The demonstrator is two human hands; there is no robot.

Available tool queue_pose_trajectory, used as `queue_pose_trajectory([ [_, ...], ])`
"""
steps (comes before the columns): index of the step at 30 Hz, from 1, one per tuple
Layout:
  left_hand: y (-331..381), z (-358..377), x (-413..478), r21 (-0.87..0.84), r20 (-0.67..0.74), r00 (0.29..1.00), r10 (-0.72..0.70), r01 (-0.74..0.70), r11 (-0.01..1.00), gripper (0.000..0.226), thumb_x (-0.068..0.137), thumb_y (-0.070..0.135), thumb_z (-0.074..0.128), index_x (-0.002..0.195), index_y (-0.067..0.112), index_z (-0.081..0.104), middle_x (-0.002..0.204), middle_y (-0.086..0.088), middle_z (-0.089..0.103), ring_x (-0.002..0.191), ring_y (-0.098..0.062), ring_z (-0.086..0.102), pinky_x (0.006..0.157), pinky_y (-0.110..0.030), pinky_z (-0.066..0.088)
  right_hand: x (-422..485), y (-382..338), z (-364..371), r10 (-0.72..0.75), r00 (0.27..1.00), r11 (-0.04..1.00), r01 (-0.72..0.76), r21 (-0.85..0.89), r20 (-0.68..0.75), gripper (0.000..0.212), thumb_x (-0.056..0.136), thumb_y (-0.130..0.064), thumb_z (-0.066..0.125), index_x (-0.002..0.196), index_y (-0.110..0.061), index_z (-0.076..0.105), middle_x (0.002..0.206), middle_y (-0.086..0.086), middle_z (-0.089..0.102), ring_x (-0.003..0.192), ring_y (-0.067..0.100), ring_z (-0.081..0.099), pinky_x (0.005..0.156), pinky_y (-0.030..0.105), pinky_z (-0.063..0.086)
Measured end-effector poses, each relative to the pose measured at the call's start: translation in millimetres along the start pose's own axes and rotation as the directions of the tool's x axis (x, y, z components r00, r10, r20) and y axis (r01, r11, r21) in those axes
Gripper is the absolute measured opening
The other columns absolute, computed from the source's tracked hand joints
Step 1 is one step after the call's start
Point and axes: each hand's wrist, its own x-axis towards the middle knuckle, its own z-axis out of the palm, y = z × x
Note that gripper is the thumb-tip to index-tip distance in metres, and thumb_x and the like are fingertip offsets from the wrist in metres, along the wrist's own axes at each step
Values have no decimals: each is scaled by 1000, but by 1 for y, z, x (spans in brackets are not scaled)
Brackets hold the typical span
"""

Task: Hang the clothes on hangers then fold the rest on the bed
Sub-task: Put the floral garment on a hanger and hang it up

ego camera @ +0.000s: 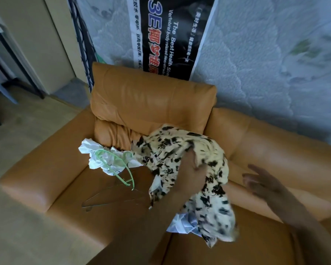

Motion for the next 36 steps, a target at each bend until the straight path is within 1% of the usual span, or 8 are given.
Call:
queue_pose_trajectory([
  [4,18,22,-28,406,393,864,315,-470,784,35,74,-2,62,106,11,67,100,-9,71,94,-26,66,80,-37,57,20,-26,16,-29,994,967,2,256,103,115,57,-72,85,153,-34,35,143,-1,60,129,26,60,106,55,47],
  [8,26,18,-40,456,595,757,271,-595,661,33,76,5,60,104,19,69,104,-1,70,99,-21,61,91,-28,50,38,-35,29,-45,997,926,65,372,-63,59,83,-8,77,138,-12,56,122,15,72,108,37,70,97,56,54],
  [13,42,-15,-45,307,617,776,134,-394,866,20,97,15,62,113,17,74,122,9,66,116,6,54,97,-14,42,47,-28,31,-95,973,870,182,457,-208,44,89,18,53,126,-1,63,113,27,71,104,51,67,92,67,52],
  [20,37,-63,-19,403,-253,936,244,-127,906,28,94,3,57,99,30,59,96,17,65,87,-11,63,73,-33,50,36,-53,-1,-314,932,806,363,467,-182,41,83,16,56,106,-12,74,94,16,76,75,27,74,62,35,62],
  [24,45,-60,2,297,94,994,-48,18,955,50,87,34,64,132,15,53,125,10,65,115,-15,63,98,-33,52,40,-55,-16,-455,879,711,455,536,-143,41,72,11,59,90,-19,80,88,8,77,76,22,74,69,34,62],
  [27,49,-41,5,448,294,904,-310,157,880,49,100,8,56,144,6,37,122,5,60,105,2,59,96,-16,47,40,-49,-25,-452,880,672,443,594,-144,44,70,8,55,98,-17,78,88,9,76,76,24,74,72,39,61],
  [30,55,-21,3,357,223,924,-310,218,908,31,103,4,48,129,-13,53,100,-1,64,73,0,52,74,-18,48,33,-45,-32,-433,887,682,439,585,-161,45,72,15,58,102,-15,74,89,11,75,75,25,73,71,39,60],
  [36,118,12,19,7,84,935,-343,344,939,11,94,27,68,104,24,65,102,2,72,91,-18,68,74,-29,56,25,-26,-54,-160,937,904,265,334,-311,25,87,-5,63,110,4,61,98,31,67,92,51,64,76,47,54],
])
